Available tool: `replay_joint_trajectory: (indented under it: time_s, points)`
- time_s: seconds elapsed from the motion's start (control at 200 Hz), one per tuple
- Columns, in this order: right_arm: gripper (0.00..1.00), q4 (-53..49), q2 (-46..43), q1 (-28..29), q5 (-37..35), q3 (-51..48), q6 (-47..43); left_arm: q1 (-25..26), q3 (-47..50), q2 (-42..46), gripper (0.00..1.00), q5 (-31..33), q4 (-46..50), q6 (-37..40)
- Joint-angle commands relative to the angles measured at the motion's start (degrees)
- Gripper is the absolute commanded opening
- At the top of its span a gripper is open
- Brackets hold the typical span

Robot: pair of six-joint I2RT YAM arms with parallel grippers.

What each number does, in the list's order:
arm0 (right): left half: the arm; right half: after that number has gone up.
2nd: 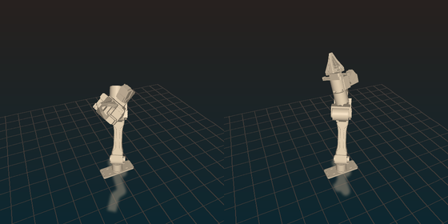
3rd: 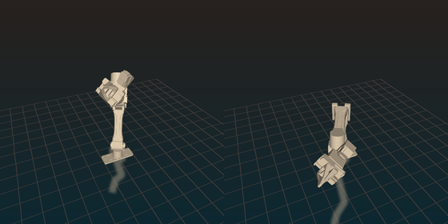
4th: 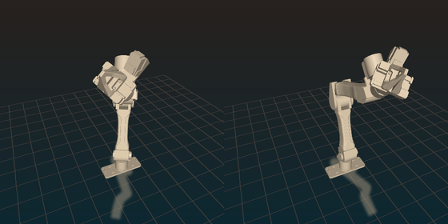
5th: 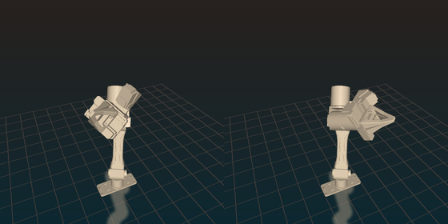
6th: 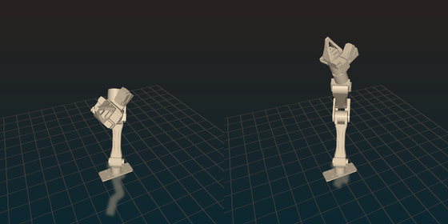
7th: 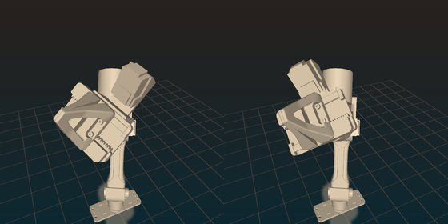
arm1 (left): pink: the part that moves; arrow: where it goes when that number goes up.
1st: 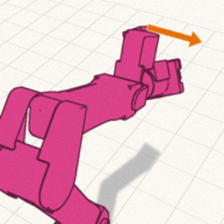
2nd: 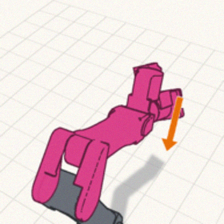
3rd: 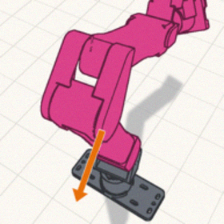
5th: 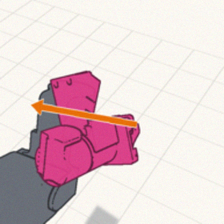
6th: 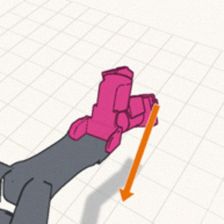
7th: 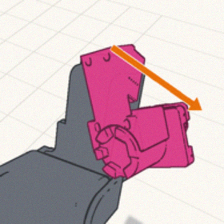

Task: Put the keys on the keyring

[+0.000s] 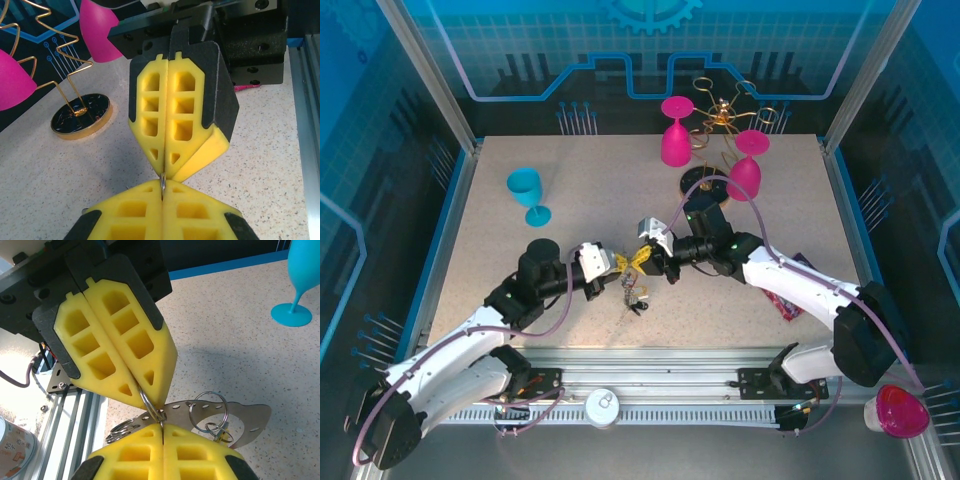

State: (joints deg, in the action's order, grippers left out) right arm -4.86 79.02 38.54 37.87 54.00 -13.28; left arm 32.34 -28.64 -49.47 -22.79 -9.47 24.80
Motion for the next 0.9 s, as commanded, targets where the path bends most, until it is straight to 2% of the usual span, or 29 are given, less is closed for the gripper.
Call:
replay_joint_trajectory:
  time_s: [0.0,0.18,0.41,0.53,0.695,0.896]
  points:
    - [0.0,1.3,1.1,-0.8,1.5,-0.5,0.6,-0.7,0.0,1.5,0.0,-2.2,-6.8,-3.3]
    - [0.0,3.9,2.6,-0.8,2.4,-0.6,2.4,-0.8,0.6,1.6,0.0,-2.9,-9.4,-5.8]
    - [0.05,5.9,2.6,-0.8,2.7,-1.1,3.6,-1.0,0.7,1.6,0.0,-3.3,-11.8,-7.6]
    - [0.1,7.0,2.1,-0.9,3.1,-1.7,4.0,-1.4,1.1,1.3,0.0,-3.1,-13.3,-8.6]
    - [0.22,10.3,-0.7,-1.4,2.6,-3.2,3.2,-1.8,1.6,0.9,0.0,-3.1,-13.1,-8.9]
    - [0.25,15.8,-3.1,-1.4,1.3,-6.0,2.4,-2.0,1.7,0.8,0.0,-3.7,-13.0,-9.0]
